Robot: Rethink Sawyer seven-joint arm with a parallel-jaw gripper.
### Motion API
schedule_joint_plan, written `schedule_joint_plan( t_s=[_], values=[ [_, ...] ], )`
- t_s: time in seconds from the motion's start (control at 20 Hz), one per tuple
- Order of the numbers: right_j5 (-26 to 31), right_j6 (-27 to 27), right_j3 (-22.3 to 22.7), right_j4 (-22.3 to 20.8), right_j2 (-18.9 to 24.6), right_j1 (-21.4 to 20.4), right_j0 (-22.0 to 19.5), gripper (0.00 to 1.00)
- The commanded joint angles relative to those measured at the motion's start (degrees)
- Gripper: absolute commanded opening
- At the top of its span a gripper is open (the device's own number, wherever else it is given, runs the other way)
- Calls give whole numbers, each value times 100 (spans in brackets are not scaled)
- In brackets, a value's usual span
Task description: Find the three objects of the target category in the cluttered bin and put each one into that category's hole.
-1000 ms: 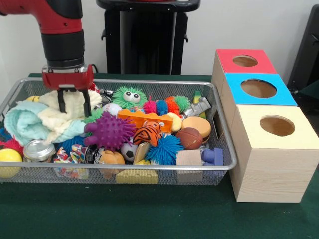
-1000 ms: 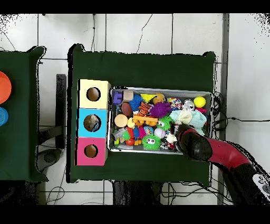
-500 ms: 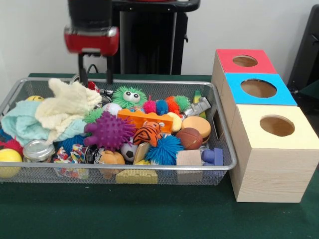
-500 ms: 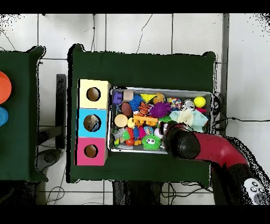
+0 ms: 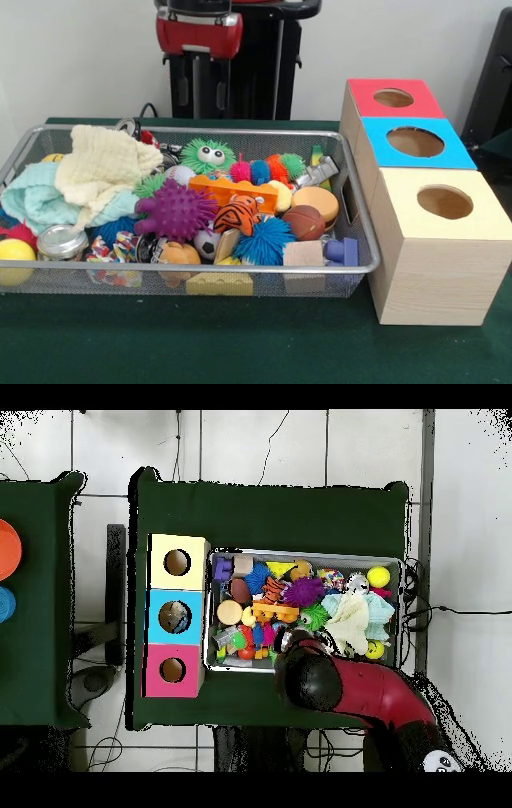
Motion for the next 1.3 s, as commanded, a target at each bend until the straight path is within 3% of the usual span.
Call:
schedule_joint_plan(
  t_s=[0.05, 0.25, 0.55, 0.8, 1.05, 1.15, 1.3],
  values=[
    [-1427, 1690, 853, 300, -232, 1086, -238, 100],
    [-1955, 1663, 730, 234, -123, 1604, -312, 100],
    [-2304, 1516, 538, 143, 16, 2106, -464, 100],
    [-2781, 1420, 209, -36, 96, 2872, -651, 100],
    [-3158, 1611, 199, 122, 95, 3183, -465, 100],
    [-3091, 1569, 172, 156, 192, 3284, -528, 100],
    [-2528, 1248, -29, 113, 581, 3523, -900, 100]
  ],
)
